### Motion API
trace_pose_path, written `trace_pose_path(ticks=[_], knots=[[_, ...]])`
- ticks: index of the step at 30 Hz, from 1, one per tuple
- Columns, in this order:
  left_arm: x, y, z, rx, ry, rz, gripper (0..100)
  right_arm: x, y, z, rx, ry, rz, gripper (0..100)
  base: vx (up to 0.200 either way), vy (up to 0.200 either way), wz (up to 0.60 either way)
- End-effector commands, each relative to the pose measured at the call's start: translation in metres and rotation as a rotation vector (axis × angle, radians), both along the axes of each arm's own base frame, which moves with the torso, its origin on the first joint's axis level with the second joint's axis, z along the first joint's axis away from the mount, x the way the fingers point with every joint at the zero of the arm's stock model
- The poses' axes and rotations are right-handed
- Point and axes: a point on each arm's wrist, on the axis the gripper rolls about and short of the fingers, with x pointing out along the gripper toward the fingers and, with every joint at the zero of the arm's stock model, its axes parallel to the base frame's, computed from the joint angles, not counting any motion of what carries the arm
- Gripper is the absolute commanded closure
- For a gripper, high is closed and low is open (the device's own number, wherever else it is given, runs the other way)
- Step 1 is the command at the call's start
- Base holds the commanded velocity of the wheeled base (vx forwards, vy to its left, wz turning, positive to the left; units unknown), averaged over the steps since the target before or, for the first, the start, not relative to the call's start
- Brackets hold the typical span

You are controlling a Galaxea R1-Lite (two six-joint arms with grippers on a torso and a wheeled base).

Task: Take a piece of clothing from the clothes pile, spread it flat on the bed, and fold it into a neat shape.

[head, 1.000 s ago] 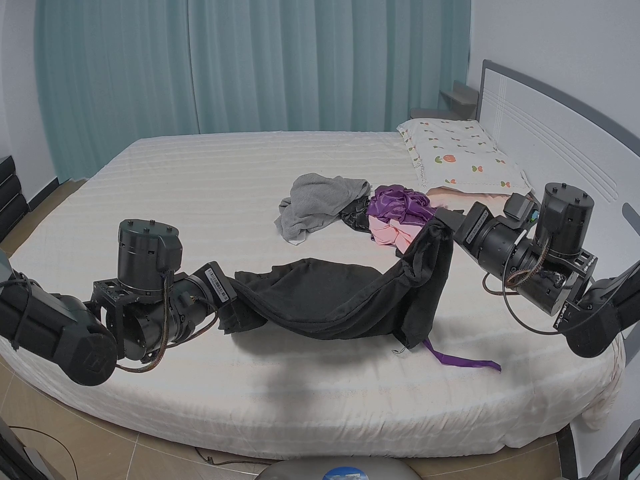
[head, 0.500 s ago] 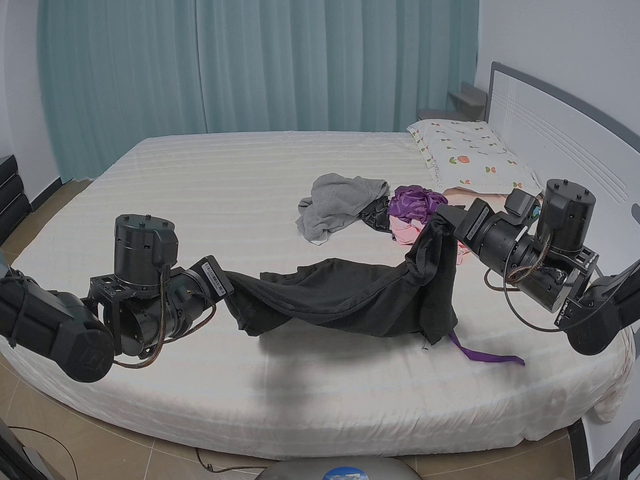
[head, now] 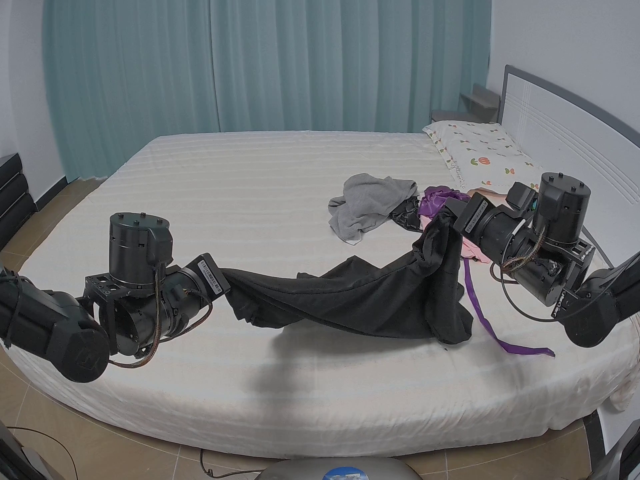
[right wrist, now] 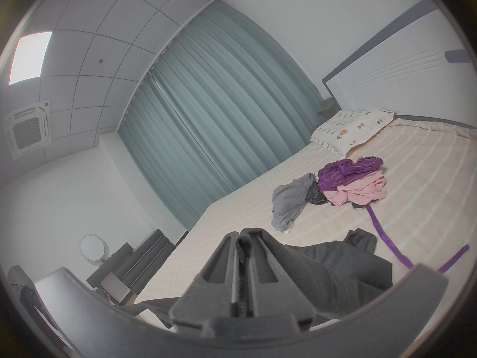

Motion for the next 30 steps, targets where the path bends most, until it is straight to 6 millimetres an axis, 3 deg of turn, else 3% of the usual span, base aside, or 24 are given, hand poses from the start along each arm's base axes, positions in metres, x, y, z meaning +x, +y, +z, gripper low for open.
trace_pose_path(ticks=[1,25,30], knots=[[-0.0037,0.0017,0.0039,-0.004,-0.009,0.001,100,0.0021,0.0028,0.0008,-0.008,-0.007,0.002,100,0.0,0.2,0.0],[-0.0099,0.0038,-0.0009,-0.002,0.009,0.018,100,0.0,-0.0004,0.0022,0.007,-0.012,-0.002,100,0.0,0.2,0.0],[-0.013,0.0044,-0.0025,-0.023,0.021,0.027,100,-0.0001,-0.0004,0.0009,0.006,-0.007,0.0,100,0.0,0.0,0.0]])
